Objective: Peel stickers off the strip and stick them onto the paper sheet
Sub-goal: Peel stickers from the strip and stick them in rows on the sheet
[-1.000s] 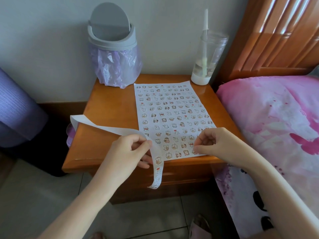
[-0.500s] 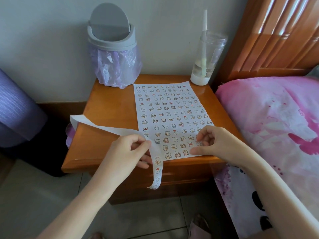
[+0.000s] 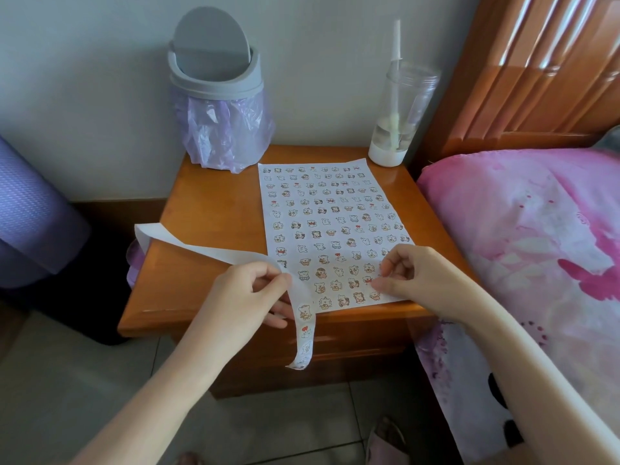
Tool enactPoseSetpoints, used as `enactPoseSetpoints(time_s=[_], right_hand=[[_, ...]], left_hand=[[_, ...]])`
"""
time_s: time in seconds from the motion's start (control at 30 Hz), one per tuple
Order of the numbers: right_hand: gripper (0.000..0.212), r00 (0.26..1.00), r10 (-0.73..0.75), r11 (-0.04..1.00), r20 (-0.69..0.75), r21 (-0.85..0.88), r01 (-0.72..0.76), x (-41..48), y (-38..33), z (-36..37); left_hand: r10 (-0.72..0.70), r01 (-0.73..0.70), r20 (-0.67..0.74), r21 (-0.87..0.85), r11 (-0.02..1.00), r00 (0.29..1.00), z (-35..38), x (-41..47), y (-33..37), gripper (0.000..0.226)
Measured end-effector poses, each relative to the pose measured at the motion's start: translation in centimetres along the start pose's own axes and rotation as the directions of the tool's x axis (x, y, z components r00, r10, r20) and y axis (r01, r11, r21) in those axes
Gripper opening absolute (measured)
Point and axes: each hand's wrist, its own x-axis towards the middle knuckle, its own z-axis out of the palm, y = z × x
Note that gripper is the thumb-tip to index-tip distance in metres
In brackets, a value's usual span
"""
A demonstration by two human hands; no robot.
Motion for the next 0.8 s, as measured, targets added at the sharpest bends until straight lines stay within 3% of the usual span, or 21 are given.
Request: enactPoseSetpoints(time_s=[0.2,0.37,0.47,0.67,0.8], right_hand=[[0.018,0.997,-0.044,0.998,-0.069,0.034,0.046,-0.3,-0.7,-0.1],[0.020,0.977,-0.213,0.934,0.004,0.293,0.202,-1.7,-3.9,1.7],[0.021,0.961,-0.277,0.900,0.027,0.358,0.250,-2.3,-4.9,3.1],[0.014,0.953,-0.302,0.858,-0.029,0.427,0.285,-2.6,-5.3,3.7],[0.010,0.957,-0.280,0.846,-0.074,0.452,0.282,-2.5,-5.2,3.7]], left_hand=[[0.003,-0.002,0.021,-0.045,0.999,1.000,-0.2,-0.2,0.3,0.011],[0.008,-0.005,0.014,-0.166,0.986,1.000,-0.8,-0.5,0.8,0.013],[0.035,-0.038,-0.017,-0.222,0.974,0.999,-0.8,-0.6,1.1,0.013],[0.086,-0.100,-0.069,-0.241,0.965,0.994,-0.2,-0.8,1.2,0.013],[0.096,-0.100,-0.029,-0.308,0.946,0.995,-0.1,-0.9,1.6,0.026]])
